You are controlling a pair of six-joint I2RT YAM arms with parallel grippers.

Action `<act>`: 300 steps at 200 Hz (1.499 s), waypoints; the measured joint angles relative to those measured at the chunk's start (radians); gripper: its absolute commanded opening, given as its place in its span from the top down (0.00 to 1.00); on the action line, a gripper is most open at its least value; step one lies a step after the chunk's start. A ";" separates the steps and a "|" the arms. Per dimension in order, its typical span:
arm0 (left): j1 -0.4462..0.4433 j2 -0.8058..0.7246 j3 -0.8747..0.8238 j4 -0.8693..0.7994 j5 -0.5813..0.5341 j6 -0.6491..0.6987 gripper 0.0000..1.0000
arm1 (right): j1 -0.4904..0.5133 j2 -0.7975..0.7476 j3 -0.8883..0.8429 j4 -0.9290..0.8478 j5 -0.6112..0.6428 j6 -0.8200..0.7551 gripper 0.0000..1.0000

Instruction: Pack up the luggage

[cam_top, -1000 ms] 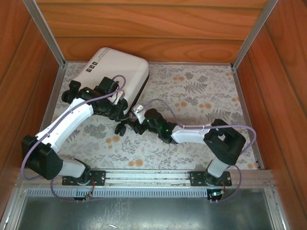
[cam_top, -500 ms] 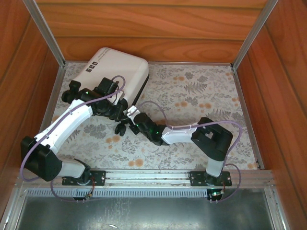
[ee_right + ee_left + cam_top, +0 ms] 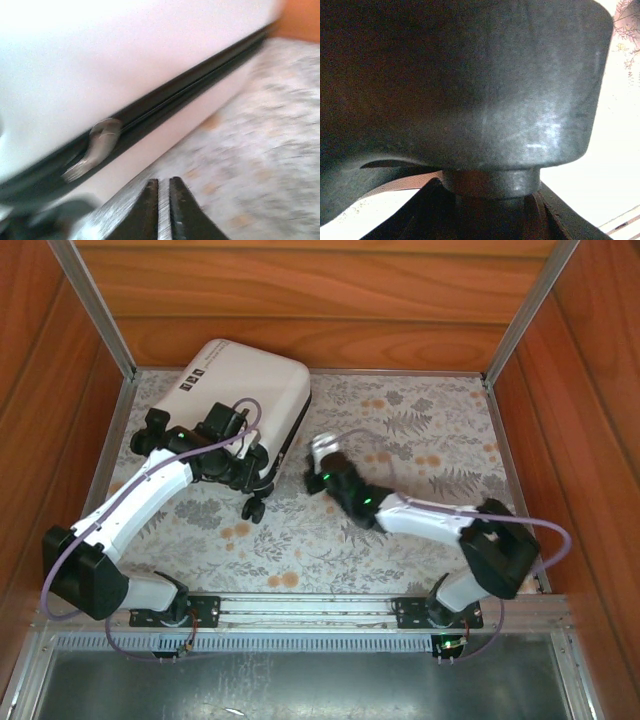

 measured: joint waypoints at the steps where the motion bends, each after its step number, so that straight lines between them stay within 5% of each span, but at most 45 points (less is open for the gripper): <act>1: 0.000 0.000 0.000 0.000 -0.001 0.000 1.00 | -0.010 -0.009 0.000 -0.003 0.001 0.000 0.77; 30: 0.002 -0.013 -0.011 0.001 -0.013 0.001 1.00 | -0.148 -0.109 0.019 -0.105 -0.025 -0.005 0.52; 66: 0.002 -0.021 -0.016 0.004 -0.018 0.006 1.00 | -0.130 -0.114 0.010 -0.199 -0.230 -0.107 0.44; 108: 0.003 -0.025 -0.020 0.006 -0.019 0.012 1.00 | -0.121 -0.079 -0.104 -0.093 -0.513 -0.233 0.42; 154: 0.006 -0.036 -0.030 0.011 -0.018 0.018 1.00 | -0.117 0.103 -0.016 -0.040 -0.706 -0.377 0.37; 231: 0.006 -0.048 -0.041 0.021 -0.018 0.020 1.00 | -0.117 0.278 0.070 0.128 -0.872 -0.485 0.31; 300: 0.006 -0.055 -0.045 0.016 -0.018 0.024 1.00 | -0.117 0.370 0.126 0.194 -0.917 -0.477 0.43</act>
